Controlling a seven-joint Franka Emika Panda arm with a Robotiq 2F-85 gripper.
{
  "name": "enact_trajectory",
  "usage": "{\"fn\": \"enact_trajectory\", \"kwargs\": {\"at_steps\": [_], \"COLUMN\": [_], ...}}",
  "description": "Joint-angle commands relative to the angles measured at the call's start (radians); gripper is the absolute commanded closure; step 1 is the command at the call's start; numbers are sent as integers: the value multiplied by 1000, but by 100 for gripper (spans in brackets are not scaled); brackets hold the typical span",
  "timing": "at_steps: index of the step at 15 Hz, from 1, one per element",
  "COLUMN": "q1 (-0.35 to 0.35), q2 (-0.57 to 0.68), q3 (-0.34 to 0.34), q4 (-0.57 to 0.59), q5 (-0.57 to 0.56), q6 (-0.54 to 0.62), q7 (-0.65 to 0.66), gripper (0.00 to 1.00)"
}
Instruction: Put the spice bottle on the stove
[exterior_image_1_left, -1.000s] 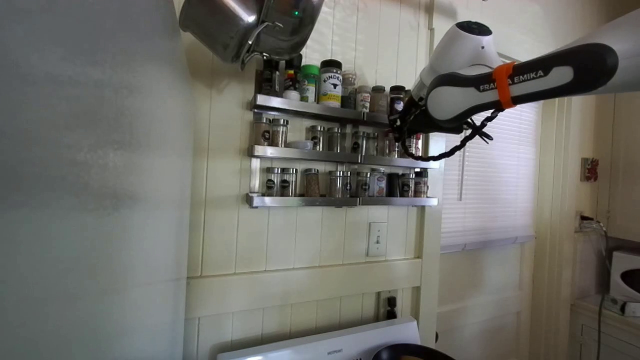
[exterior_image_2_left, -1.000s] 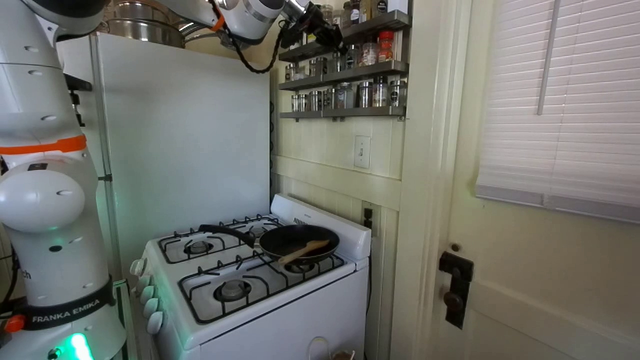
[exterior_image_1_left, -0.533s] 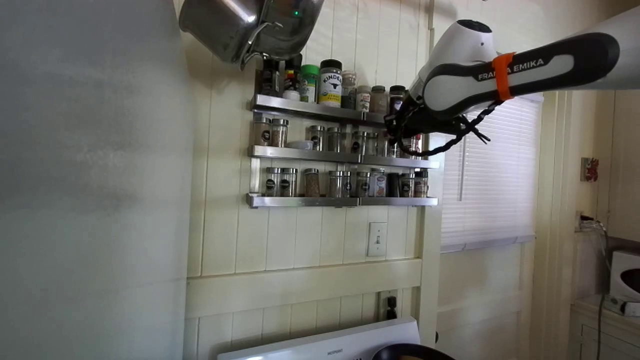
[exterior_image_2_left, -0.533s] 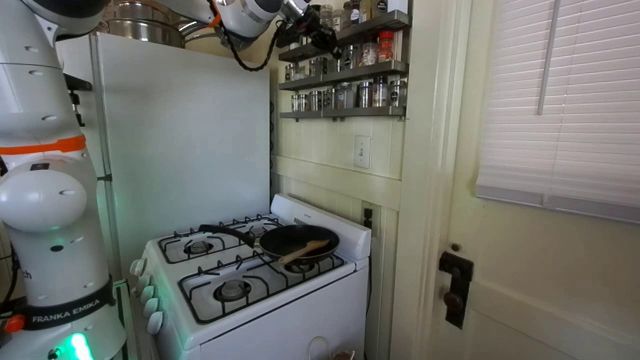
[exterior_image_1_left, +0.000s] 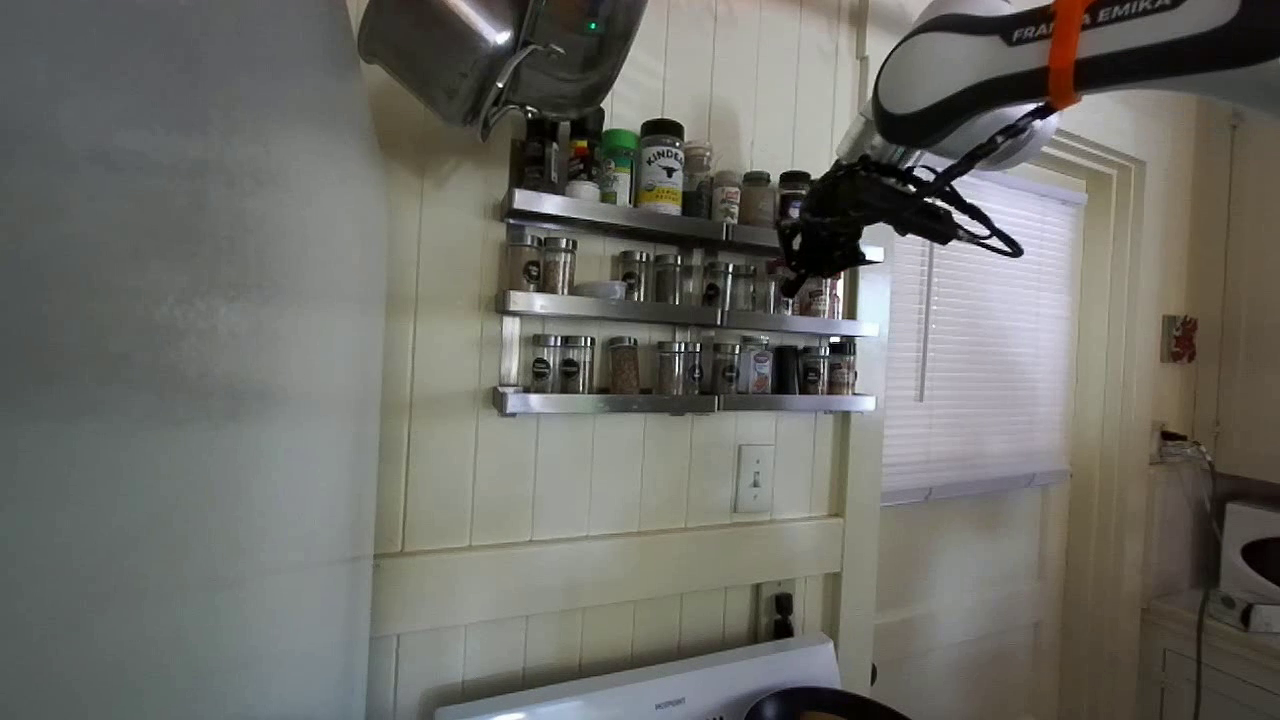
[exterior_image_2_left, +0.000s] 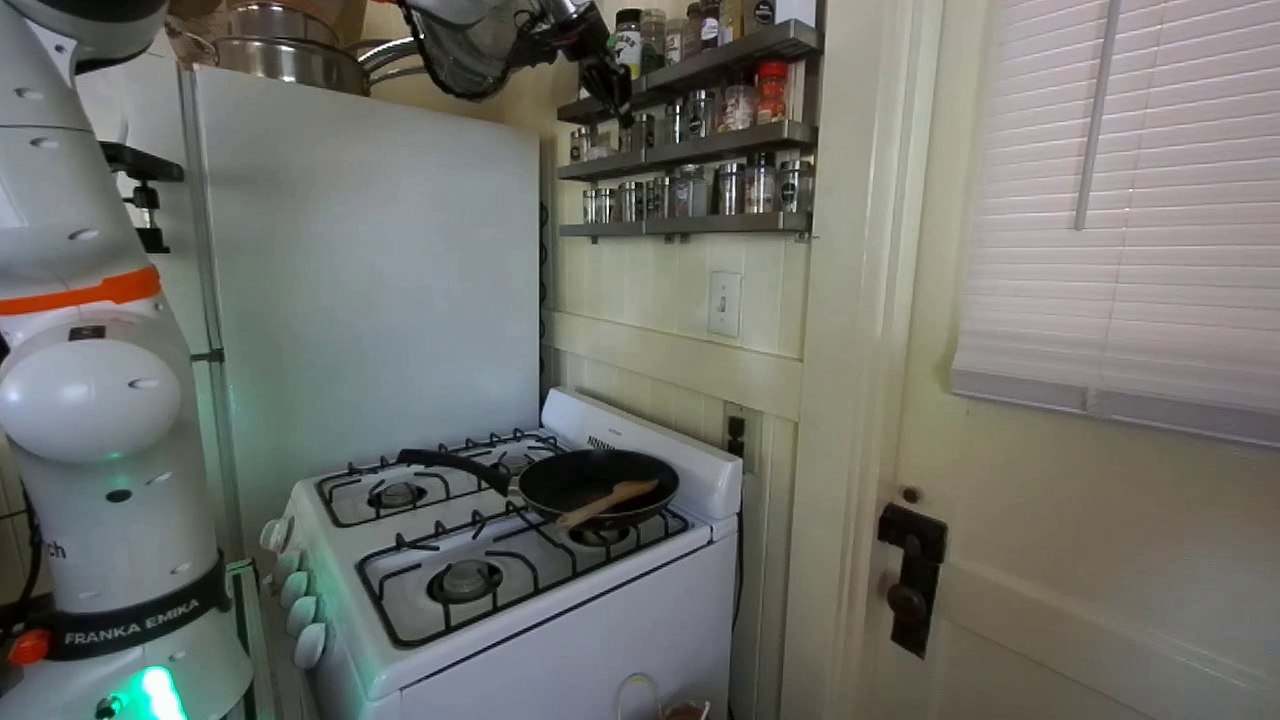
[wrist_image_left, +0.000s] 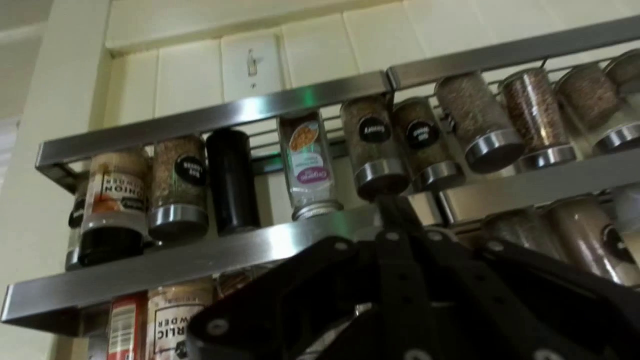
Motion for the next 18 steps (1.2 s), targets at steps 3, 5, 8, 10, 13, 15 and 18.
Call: {"fn": "enact_trajectory", "kwargs": {"at_steps": [3, 5, 8, 10, 13, 15, 18], "q1": [4, 4, -6, -17, -26, -26, -26], "q2": [-68, -75, -72, -75, -71, -67, -63], "q3": [-72, -94, -114, -111, -92, -94, -92], "q4": [40, 67, 101, 95, 93, 96, 98], "q5": [171, 189, 248, 236, 149, 164, 157], "q6": [-402, -558, -742, -786, -857, -832, -835], "q7": [-84, -104, -128, -115, -130, -119, -121], "gripper": [60, 44, 22, 7, 0, 0, 0]}}
